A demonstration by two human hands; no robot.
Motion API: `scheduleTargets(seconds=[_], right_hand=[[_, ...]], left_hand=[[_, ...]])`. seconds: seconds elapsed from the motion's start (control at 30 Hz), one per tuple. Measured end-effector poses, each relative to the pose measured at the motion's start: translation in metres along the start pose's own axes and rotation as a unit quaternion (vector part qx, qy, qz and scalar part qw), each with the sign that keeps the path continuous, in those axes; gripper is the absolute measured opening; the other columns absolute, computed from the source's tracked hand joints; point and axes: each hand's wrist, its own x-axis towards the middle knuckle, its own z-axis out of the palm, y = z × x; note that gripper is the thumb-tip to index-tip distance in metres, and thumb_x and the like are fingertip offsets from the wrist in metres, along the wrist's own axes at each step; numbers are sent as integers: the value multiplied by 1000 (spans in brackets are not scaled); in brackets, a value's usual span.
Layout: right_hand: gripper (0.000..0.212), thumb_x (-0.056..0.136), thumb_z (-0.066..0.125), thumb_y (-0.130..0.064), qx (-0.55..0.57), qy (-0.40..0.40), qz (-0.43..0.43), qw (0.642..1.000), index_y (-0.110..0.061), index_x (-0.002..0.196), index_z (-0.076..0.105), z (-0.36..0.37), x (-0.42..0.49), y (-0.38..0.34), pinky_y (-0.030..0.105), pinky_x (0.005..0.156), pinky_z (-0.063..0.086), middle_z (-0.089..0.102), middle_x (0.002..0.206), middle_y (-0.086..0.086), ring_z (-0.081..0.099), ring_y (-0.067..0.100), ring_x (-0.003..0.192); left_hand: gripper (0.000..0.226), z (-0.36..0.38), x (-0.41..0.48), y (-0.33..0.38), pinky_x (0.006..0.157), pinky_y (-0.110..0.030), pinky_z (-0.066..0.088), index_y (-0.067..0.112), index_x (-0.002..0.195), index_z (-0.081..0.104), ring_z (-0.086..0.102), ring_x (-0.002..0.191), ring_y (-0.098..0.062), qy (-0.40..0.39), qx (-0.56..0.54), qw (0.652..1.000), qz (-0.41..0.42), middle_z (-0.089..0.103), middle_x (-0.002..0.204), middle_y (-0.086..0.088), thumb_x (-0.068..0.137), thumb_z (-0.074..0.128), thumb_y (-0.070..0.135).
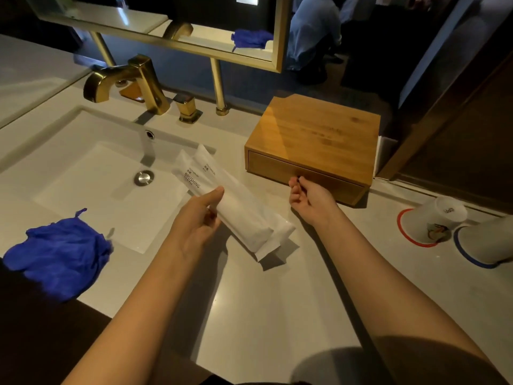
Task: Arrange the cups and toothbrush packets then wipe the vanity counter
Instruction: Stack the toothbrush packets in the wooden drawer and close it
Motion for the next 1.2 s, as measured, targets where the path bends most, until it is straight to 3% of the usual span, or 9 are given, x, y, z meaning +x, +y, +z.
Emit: scheduleTargets(seconds=[0.1, 0.3, 0.4, 0.47, 0.6, 0.7, 0.87, 1.0, 1.2], right_hand=[[17, 96, 45, -10, 16, 9, -18, 1000, -3, 85, 56, 2, 1, 3, 20, 51, 29, 56, 74, 6, 42, 7, 57], [20, 95, 49, -14, -17, 35, -48, 998, -4, 81, 60, -2, -9, 21, 19, 51, 31, 54, 68, 4, 43, 8, 54], [24, 95, 50, -20, -132, 50, -79, 987, -5, 85, 65, -9, -20, 30, 21, 59, 40, 59, 68, 4, 50, 11, 57], [26, 94, 50, -26, -354, 94, -172, 914, -10, 85, 69, -19, -27, 33, 29, 67, 51, 65, 72, 3, 59, 16, 64], [17, 93, 53, -23, -565, 154, -484, 651, -15, 89, 67, -34, -45, 16, 18, 68, 45, 67, 87, 2, 56, 12, 80], [26, 90, 58, -25, -678, 120, -453, 567, -16, 114, 62, -36, -40, 0, 33, 92, 44, 64, 110, 4, 53, 20, 106], [23, 92, 54, -24, -692, 152, -409, 575, -15, 111, 63, -38, -38, 2, 37, 87, 47, 63, 106, 8, 57, 25, 100], [21, 92, 54, -25, -699, 135, -392, 582, -14, 107, 64, -39, -45, 5, 27, 77, 44, 60, 102, 7, 56, 18, 91], [19, 92, 55, -26, -709, 100, -391, 578, -16, 104, 66, -47, -65, 21, 25, 77, 41, 63, 106, 6, 56, 18, 95]], left_hand=[[30, -1, 5, 1, 64, -32, 60, 9, 106, 61, 65, 99, -24, -6, 1, 1000, -9, 65, 113, -13, 78, 67, 0], [19, -1, 6, 8, 90, -40, 54, 11, 95, 60, 62, 106, -26, -5, 5, 1000, 2, 64, 111, -13, 80, 65, 1], [19, -1, 5, 10, 86, -41, 55, 13, 93, 59, 62, 103, -26, -3, 18, 1000, 9, 64, 107, -12, 80, 66, 2], [20, -3, 4, 9, 77, -39, 59, 13, 95, 59, 62, 102, -26, -5, 9, 1000, 3, 64, 107, -12, 80, 66, 1], [18, -4, -2, 5, 83, -42, 56, 15, 92, 58, 61, 103, -27, -6, 14, 1000, 2, 62, 106, -12, 81, 65, 2], [17, -1, -6, 2, 94, -45, 50, 15, 88, 57, 60, 106, -28, -13, 19, 1000, 4, 62, 103, -11, 82, 63, 1], [21, 1, -9, 2, 86, -43, 55, 15, 93, 58, 61, 105, -28, -11, 12, 1000, 4, 63, 113, -13, 79, 67, 2], [33, 1, -10, 10, 83, -43, 57, 13, 107, 59, 62, 105, -28, -12, -2, 1000, 13, 63, 116, -13, 77, 69, 3], [18, 6, -18, 18, 92, -43, 53, 9, 95, 60, 62, 107, -27, -31, 0, 999, 21, 64, 115, -16, 79, 67, 2]])
